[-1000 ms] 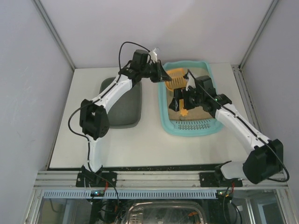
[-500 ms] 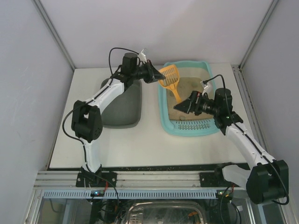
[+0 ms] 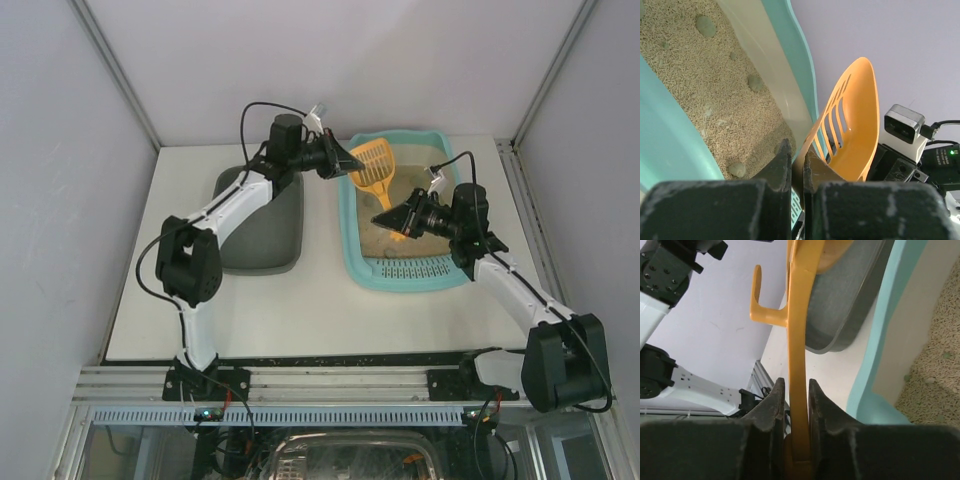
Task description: Clean the litter box
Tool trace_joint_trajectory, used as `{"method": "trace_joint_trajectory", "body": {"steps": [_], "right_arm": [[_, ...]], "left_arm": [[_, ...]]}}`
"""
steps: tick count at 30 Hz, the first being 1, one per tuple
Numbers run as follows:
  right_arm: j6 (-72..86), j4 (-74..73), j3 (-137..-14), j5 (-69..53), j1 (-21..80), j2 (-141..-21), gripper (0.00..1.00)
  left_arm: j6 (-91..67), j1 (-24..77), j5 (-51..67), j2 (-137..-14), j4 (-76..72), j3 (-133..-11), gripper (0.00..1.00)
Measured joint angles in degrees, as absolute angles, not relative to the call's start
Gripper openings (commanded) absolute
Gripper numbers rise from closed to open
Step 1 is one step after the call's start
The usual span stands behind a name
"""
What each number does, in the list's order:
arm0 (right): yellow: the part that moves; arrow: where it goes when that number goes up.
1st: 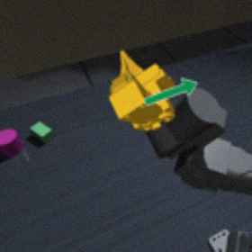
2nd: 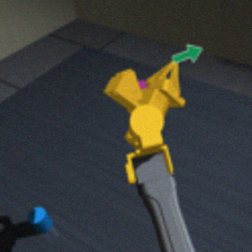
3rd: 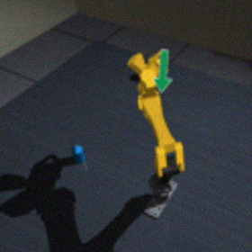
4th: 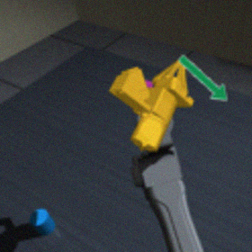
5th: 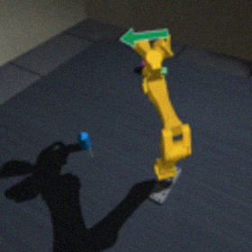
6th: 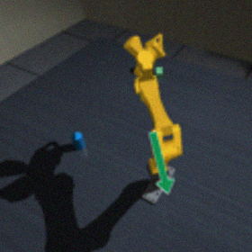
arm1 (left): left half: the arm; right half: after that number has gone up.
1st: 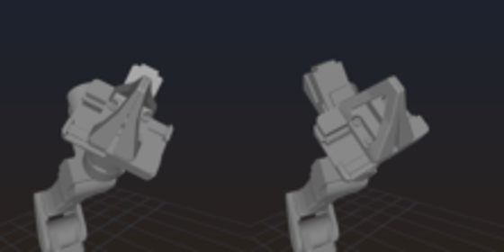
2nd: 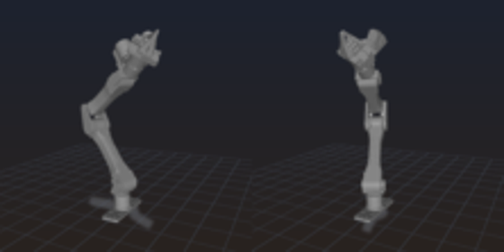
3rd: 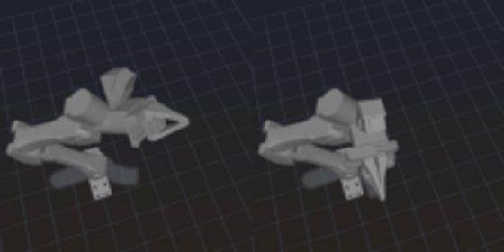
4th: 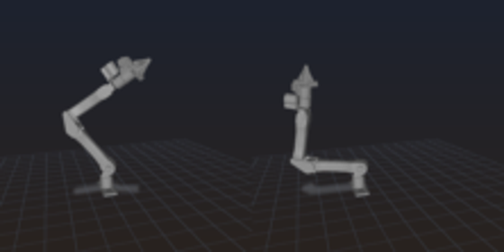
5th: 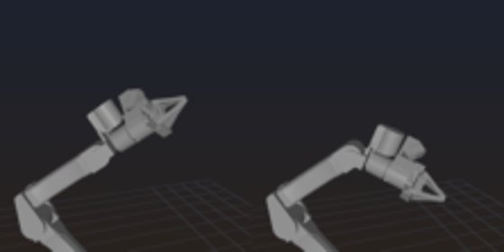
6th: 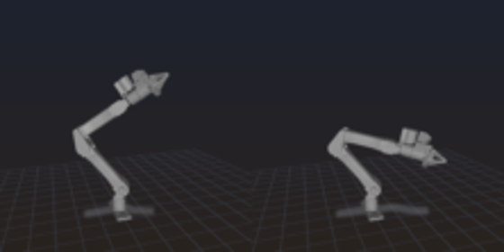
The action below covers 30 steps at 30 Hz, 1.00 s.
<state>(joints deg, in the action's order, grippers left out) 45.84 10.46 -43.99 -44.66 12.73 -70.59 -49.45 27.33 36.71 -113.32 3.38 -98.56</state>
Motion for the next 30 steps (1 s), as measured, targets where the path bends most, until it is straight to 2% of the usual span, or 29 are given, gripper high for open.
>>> {"method": "trace_joint_trajectory", "body": {"steps": [1,2,3,4,5,10,15,22,30], "right_arm": [[46.4,10.7,-44.1,-44.8,12.7,-70.7,0.00],[46.7,10.7,-44.2,-45.0,12.6,-70.7,0.00],[46.8,10.4,-44.4,-45.2,12.3,-70.6,0.00],[46.7,9.8,-44.6,-45.1,12.0,-70.3,0.00],[46.5,8.5,-44.9,-44.8,11.6,-69.8,0.00],[42.2,-10.5,-51.9,-36.4,11.0,-65.9,0.00],[37.1,-29.3,-59.9,-21.9,12.0,-64.4,0.00],[31.8,-42.5,-65.8,-12.1,11.6,-80.2,0.00],[28.9,-46.5,-71.4,-6.5,15.0,-91.7,0.00]], "left_arm": [[-49.6,27.3,36.7,-113.3,3.1,-98.5,0.26],[-50.1,27.2,36.8,-113.2,2.5,-98.1,0.49],[-50.7,27.2,36.8,-113.1,2.0,-97.7,0.62],[-51.1,27.2,36.9,-112.8,1.5,-97.3,0.88],[-51.8,27.2,36.8,-112.5,1.6,-96.9,0.99],[-51.2,27.2,34.1,-109.6,8.3,-98.0,1.00],[-49.0,27.4,19.6,-104.4,19.7,-101.9,1.00],[-56.2,27.4,1.0,-94.9,20.0,-94.9,1.00],[-63.8,30.4,-8.3,-95.5,20.6,-88.2,1.00]]}}
